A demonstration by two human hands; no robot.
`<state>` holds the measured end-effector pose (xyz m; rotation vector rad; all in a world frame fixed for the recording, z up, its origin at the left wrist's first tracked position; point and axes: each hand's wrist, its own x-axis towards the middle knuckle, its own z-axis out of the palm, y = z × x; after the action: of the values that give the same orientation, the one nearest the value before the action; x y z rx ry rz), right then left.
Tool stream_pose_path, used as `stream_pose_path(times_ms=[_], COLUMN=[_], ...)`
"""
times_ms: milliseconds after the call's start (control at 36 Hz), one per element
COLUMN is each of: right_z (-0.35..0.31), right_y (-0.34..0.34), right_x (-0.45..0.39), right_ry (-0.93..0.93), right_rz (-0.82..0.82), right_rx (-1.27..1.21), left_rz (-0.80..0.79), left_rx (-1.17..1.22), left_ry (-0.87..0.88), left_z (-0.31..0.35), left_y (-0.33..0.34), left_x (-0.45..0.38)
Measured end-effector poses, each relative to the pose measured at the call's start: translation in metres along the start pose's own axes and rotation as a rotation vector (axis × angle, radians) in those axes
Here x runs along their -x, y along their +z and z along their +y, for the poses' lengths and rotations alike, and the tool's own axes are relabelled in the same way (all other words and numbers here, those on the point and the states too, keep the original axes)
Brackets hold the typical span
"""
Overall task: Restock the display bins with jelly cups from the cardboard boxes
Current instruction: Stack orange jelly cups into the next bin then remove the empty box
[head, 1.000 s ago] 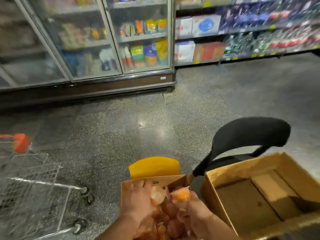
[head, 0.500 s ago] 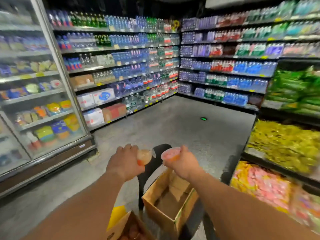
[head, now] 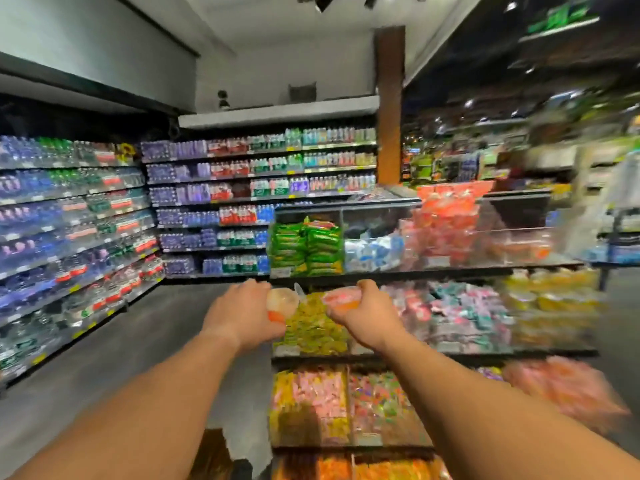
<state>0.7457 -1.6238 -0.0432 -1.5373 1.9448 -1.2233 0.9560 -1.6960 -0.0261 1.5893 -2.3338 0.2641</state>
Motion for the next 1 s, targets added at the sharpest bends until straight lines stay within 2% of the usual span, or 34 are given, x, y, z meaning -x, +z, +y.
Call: stream_pose_path(times_ms=[194,444,611,1000], right_z=[0.077,0.172,0.229,0.331], right_y=[-0.168,-0.338,-0.400,-0.478], right_x=[0.000,-0.020,-0.049,-0.181], right_ry=[0.115,0.204,0.238,0.281], right_rz=[0.181,0.324,0.371,0.334], right_rx=[0.023,0.087,0.050,0.121], left_rz=[0.039,0.024,-0.007,-0.063], left_rx=[0.068,0.129,0.113,0.124], left_ry=[0.188,0.357,0.399,0.414], left_z=[0.179,0.384,0.467,0.592], left_y=[-0.013,-0.009,0.010,0.078], left_x=[-0.049,-0.101,-0.142,-0.272])
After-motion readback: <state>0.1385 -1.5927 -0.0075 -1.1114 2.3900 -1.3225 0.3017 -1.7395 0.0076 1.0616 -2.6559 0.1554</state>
